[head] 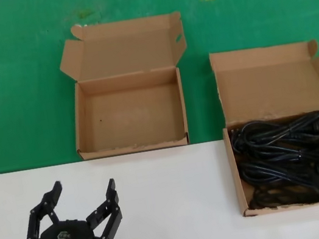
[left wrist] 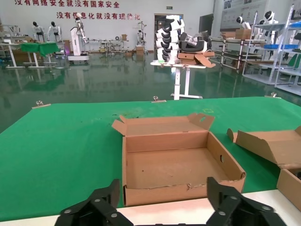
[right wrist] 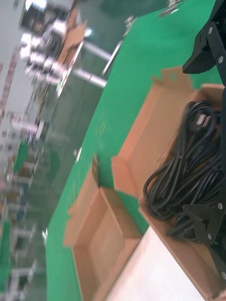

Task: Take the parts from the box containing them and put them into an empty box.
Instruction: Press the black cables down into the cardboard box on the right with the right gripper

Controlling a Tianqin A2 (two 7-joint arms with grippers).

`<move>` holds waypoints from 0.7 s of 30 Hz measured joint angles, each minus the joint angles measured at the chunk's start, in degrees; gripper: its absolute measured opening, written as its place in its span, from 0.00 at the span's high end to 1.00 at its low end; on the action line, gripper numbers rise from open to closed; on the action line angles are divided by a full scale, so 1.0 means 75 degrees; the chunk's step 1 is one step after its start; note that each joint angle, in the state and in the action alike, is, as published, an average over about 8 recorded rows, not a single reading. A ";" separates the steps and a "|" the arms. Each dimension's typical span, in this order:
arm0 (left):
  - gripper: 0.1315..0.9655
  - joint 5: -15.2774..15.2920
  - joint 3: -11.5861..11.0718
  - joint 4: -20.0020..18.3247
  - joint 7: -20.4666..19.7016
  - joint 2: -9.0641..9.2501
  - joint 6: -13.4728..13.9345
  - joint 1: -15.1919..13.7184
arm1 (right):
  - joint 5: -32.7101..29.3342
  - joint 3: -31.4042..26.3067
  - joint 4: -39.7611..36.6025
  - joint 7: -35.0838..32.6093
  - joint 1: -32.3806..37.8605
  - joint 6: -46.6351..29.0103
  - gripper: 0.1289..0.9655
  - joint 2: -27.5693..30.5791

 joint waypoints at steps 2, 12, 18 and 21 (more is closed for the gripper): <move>0.30 0.0000 0.0000 0.0000 0.0000 0.0000 0.0000 0.0000 | 0.0222 -0.0465 0.0033 -0.0167 0.0320 0.0059 0.00 0.0462; 0.55 0.0000 0.0000 0.0000 0.0000 0.0000 0.0000 0.0000 | 0.1226 -0.3208 -0.0192 -0.0986 0.2644 -0.0001 0.00 0.2228; 0.71 0.0000 0.0000 0.0000 -0.0001 0.0000 0.0000 0.0000 | 0.0915 -0.4746 -0.0491 -0.0945 0.4266 -0.0455 0.00 0.2744; 0.77 0.0000 0.0000 0.0000 -0.0002 0.0000 0.0000 0.0000 | 0.0341 -0.5359 -0.0656 -0.0617 0.4991 -0.0805 0.00 0.2858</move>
